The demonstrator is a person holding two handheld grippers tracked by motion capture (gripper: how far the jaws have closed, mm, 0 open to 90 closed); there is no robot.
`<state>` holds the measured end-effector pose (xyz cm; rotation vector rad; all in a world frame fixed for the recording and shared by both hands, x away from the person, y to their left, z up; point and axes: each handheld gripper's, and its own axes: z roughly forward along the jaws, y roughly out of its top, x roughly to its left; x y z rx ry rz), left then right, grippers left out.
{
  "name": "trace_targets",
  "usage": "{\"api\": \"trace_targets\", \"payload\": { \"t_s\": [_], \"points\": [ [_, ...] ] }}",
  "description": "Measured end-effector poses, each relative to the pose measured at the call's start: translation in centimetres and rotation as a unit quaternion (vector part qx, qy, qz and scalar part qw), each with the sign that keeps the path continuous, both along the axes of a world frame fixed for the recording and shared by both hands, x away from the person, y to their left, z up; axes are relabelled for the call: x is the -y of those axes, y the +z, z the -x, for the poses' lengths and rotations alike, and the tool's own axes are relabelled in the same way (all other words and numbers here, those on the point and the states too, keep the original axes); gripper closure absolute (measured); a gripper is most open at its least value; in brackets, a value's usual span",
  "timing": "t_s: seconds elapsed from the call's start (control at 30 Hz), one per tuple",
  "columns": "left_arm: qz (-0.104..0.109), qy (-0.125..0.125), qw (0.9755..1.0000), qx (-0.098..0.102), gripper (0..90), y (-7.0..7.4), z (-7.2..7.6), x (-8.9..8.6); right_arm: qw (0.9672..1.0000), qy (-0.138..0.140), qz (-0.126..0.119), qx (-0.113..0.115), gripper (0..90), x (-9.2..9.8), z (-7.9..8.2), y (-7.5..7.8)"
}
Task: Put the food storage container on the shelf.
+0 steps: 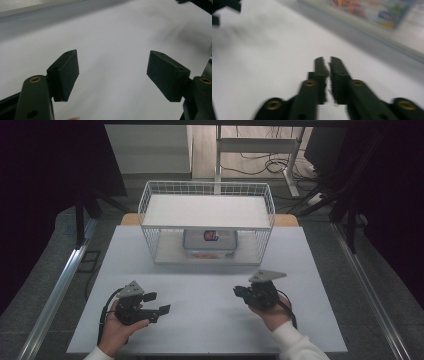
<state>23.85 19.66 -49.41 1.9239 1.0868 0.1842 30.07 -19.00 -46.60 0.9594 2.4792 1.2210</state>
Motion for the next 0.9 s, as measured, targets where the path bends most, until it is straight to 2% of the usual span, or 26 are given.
{"api": "trace_targets", "payload": {
  "t_s": [0.07, 0.1, 0.2, 0.37, 0.5, 0.53, 0.63, 0.9],
  "points": [
    [-0.004, 0.004, 1.0000, 0.000, 25.8, -0.1, 0.1, 0.2, 0.9998, 0.006, 0.016, 0.008, 57.4, 1.5, 1.2, -0.3],
    [-0.009, 0.004, 1.0000, 0.001, 25.7, -0.1, 0.1, 0.2, 0.9997, 0.004, 0.021, 0.009, 52.1, 2.1, 1.7, -0.4],
    [-0.019, 0.008, 0.9998, 0.004, 25.5, -0.1, 0.3, 0.2, 1.0000, -0.004, -0.001, 0.000, 40.4, 3.8, 2.5, -0.3],
    [-0.015, 0.015, 0.9998, 0.000, 25.3, -0.3, 0.5, -0.2, 0.9997, -0.017, -0.018, -0.006, 34.6, 5.3, 3.1, -0.1],
    [-0.014, 0.017, 0.9997, 0.001, 25.3, -0.3, 0.5, -0.5, 0.9995, -0.026, -0.012, -0.013, 32.2, 5.9, 2.9, -0.4],
    [-0.017, 0.017, 0.9997, 0.002, 25.3, -0.3, 0.5, -0.5, 0.9993, -0.032, -0.002, -0.018, 31.3, 6.2, 2.7, -0.9],
    [-0.020, 0.016, 0.9997, 0.004, 25.3, -0.3, 0.5, -0.6, 0.9986, -0.045, -0.007, -0.027, 31.2, 6.6, 2.4, -1.2],
    [-0.019, 0.017, 0.9996, 0.008, 25.3, -0.3, 0.3, -0.7, 0.9992, -0.038, -0.011, 0.000, 28.6, 6.1, 3.0, -0.5]
  ]
}}
